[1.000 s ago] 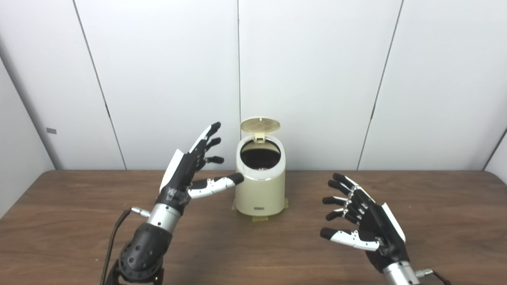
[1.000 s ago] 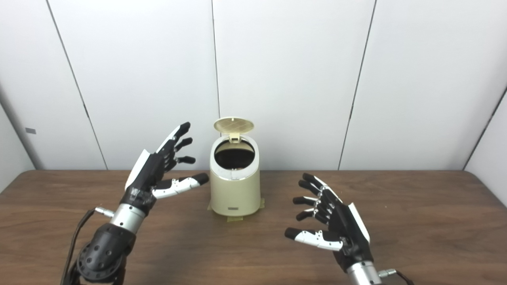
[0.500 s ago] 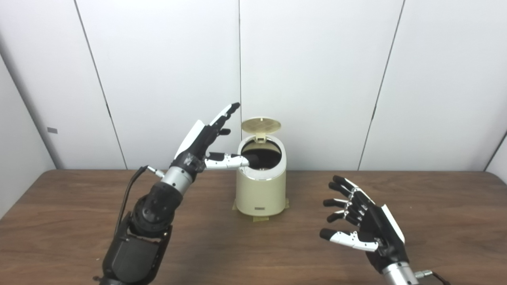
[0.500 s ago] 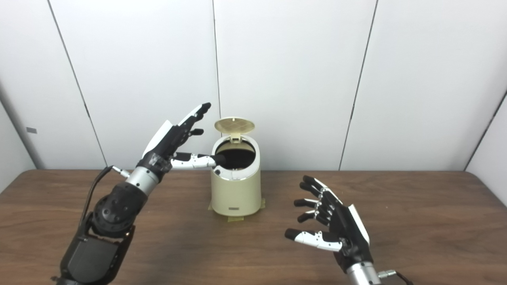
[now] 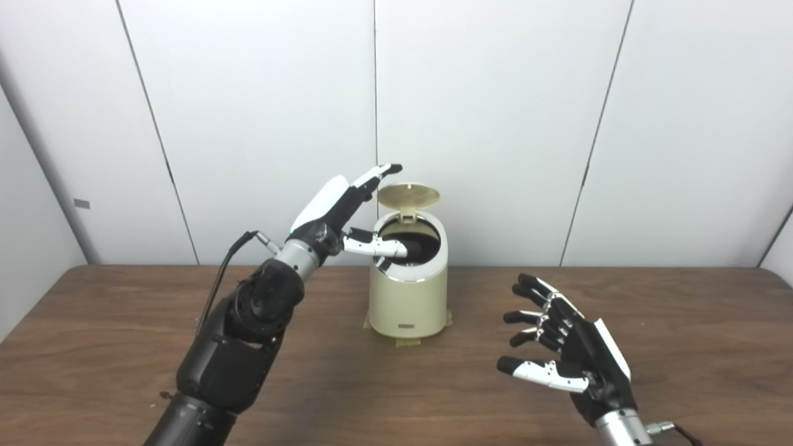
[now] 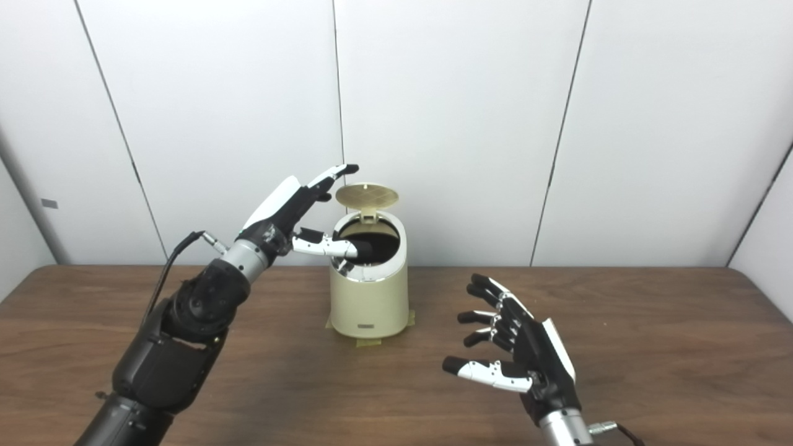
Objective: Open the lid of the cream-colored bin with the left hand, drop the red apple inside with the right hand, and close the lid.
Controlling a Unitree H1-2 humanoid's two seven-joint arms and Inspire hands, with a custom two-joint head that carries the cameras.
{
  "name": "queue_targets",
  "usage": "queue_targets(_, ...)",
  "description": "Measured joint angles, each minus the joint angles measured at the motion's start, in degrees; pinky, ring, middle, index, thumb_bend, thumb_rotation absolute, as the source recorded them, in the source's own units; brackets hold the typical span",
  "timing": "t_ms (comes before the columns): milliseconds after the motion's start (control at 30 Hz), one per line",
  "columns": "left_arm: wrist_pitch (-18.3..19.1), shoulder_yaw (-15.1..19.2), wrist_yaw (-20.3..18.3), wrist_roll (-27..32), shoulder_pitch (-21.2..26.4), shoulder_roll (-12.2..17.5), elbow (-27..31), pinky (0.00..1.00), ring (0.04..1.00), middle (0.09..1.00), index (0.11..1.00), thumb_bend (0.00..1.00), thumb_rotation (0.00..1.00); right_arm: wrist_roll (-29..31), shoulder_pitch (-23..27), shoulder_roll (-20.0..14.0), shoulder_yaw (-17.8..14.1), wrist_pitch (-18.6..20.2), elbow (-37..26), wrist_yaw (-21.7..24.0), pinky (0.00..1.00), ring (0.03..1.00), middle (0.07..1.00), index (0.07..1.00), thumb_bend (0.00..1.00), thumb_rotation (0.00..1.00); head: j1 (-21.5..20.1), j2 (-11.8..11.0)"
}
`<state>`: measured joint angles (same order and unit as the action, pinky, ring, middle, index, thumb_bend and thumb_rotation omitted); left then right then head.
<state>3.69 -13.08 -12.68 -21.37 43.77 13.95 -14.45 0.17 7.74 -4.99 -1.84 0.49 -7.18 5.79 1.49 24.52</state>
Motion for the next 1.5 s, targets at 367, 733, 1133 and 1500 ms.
queue_targets(367,-1.6,-3.6,-3.5,-3.7,1.8,3.3,-1.3,0.85,0.912,0.841,0.788,0.95,0.35,-1.0,0.0,0.5,0.2,1.1,-0.2,-0.1,0.49,0.682,0.838,0.826,0.80,0.15,-0.7,0.2)
queue_targets(733,-1.5,-4.0,-6.4,-6.2,1.7,4.3,1.2,1.00,0.943,0.822,0.775,0.92,0.31,-1.8,0.0,0.9,0.5,1.7,-0.3,-1.1,0.50,0.676,0.831,0.822,0.81,0.18,-0.7,0.4)
queue_targets(1133,-1.6,-4.5,-8.1,-8.2,1.4,5.1,2.8,1.00,0.936,0.816,0.788,0.90,0.29,-1.7,0.0,1.1,0.9,2.3,-0.4,-1.7,0.50,0.661,0.825,0.819,0.79,0.16,-1.1,0.9)
queue_targets(1500,-2.2,-5.1,-8.7,-8.8,-0.1,5.8,3.9,1.00,0.946,0.821,0.795,0.91,0.35,-1.8,0.0,1.2,1.3,3.5,-0.9,-1.8,0.51,0.675,0.840,0.827,0.79,0.17,-1.5,1.3)
